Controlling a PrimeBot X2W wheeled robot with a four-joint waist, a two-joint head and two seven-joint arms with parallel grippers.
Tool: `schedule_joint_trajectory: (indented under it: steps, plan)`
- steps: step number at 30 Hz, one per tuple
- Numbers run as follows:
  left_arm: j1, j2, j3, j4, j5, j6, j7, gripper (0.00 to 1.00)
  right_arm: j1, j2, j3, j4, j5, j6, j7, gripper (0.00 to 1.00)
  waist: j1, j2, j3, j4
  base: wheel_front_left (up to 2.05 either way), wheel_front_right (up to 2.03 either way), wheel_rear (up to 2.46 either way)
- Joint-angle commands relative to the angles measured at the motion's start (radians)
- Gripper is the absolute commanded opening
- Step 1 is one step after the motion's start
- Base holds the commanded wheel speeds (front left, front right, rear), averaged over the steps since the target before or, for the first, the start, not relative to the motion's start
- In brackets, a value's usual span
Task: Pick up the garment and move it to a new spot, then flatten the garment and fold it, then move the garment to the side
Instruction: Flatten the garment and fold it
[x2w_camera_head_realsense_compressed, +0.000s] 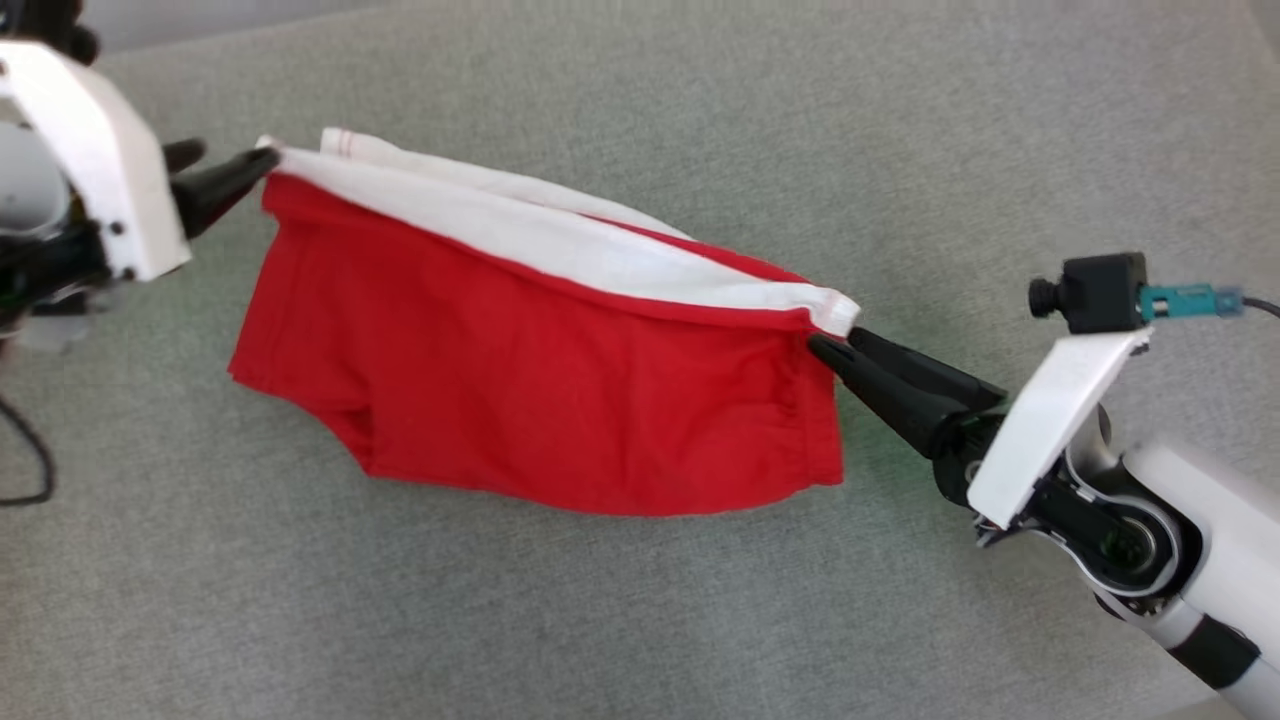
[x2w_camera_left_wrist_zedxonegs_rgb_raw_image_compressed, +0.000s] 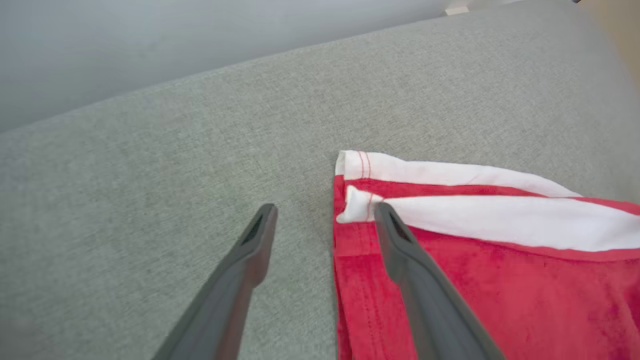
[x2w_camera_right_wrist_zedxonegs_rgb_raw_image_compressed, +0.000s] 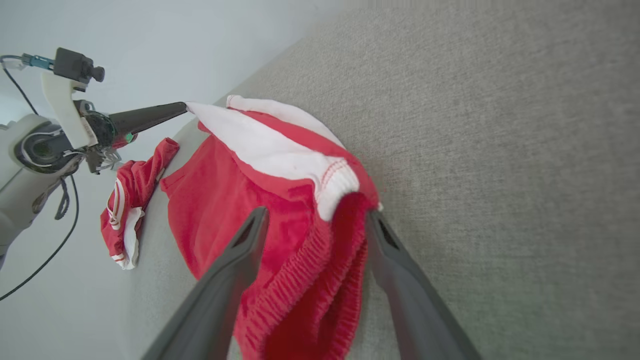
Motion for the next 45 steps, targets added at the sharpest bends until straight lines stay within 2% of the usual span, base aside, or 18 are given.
schedule_joint_trajectory:
  steps: [1,8,13,17,22,29,30,31,32,36,45]
  plan:
    - [0.025,0.021,-0.009,-0.006,-0.003,-0.004,0.017,1.0,0.021,-0.012,-0.004,-0.006,0.009,-0.002,-0.01,1.0,0.0,0.0,-0.018,-0.011,0.0,0.0,0.0]
    - [0.046,0.101,-0.049,-0.068,0.023,-0.005,0.055,1.0,0.084,-0.049,-0.015,-0.046,0.027,-0.002,-0.037,1.0,0.0,0.0,-0.018,-0.046,0.0,0.0,0.0]
    - [0.067,0.13,-0.083,-0.099,-0.027,-0.005,0.175,1.0,0.125,-0.063,-0.03,-0.076,0.033,-0.002,-0.078,1.0,0.0,0.0,-0.005,-0.071,0.0,0.0,0.0]
    - [0.07,0.143,-0.113,-0.111,-0.009,0.002,0.232,1.0,0.15,-0.056,-0.037,-0.093,0.033,-0.002,-0.103,1.0,0.0,0.0,0.004,-0.097,0.0,0.0,0.0]
    - [0.114,0.122,-0.115,-0.158,-0.107,0.004,0.328,1.0,0.182,-0.06,-0.042,-0.107,0.029,-0.002,-0.131,1.0,0.0,0.0,0.003,-0.125,0.0,0.0,0.0]
    - [0.105,0.155,-0.127,-0.23,-0.121,0.04,0.407,1.0,0.212,-0.068,-0.047,-0.111,0.033,-0.002,-0.141,1.0,0.0,0.0,-0.008,-0.137,0.0,0.0,0.0]
    - [0.106,0.161,-0.131,-0.235,-0.116,0.053,0.415,0.89,0.214,-0.067,-0.048,-0.11,0.034,-0.002,-0.142,1.0,0.0,0.0,-0.01,-0.137,0.0,0.0,0.0]
    - [0.107,0.167,-0.135,-0.24,-0.107,0.064,0.419,0.25,0.215,-0.066,-0.049,-0.109,0.035,-0.002,-0.143,1.0,0.0,0.0,-0.012,-0.136,0.0,0.0,0.0]
    - [0.109,0.173,-0.138,-0.24,-0.101,0.077,0.42,0.0,0.215,-0.064,-0.05,-0.108,0.035,-0.002,-0.143,1.0,0.0,0.0,-0.014,-0.135,0.0,0.0,0.0]
    - [0.124,0.174,-0.13,-0.252,-0.126,0.11,0.415,0.0,0.218,-0.066,-0.051,-0.099,0.028,-0.002,-0.138,1.0,0.0,0.0,-0.039,-0.119,0.0,0.0,0.0]
    - [0.179,0.142,-0.128,-0.286,-0.175,0.125,0.402,0.0,0.258,-0.108,-0.05,-0.07,0.049,-0.002,-0.114,1.0,0.0,0.0,-0.189,-0.015,0.0,0.0,0.0]
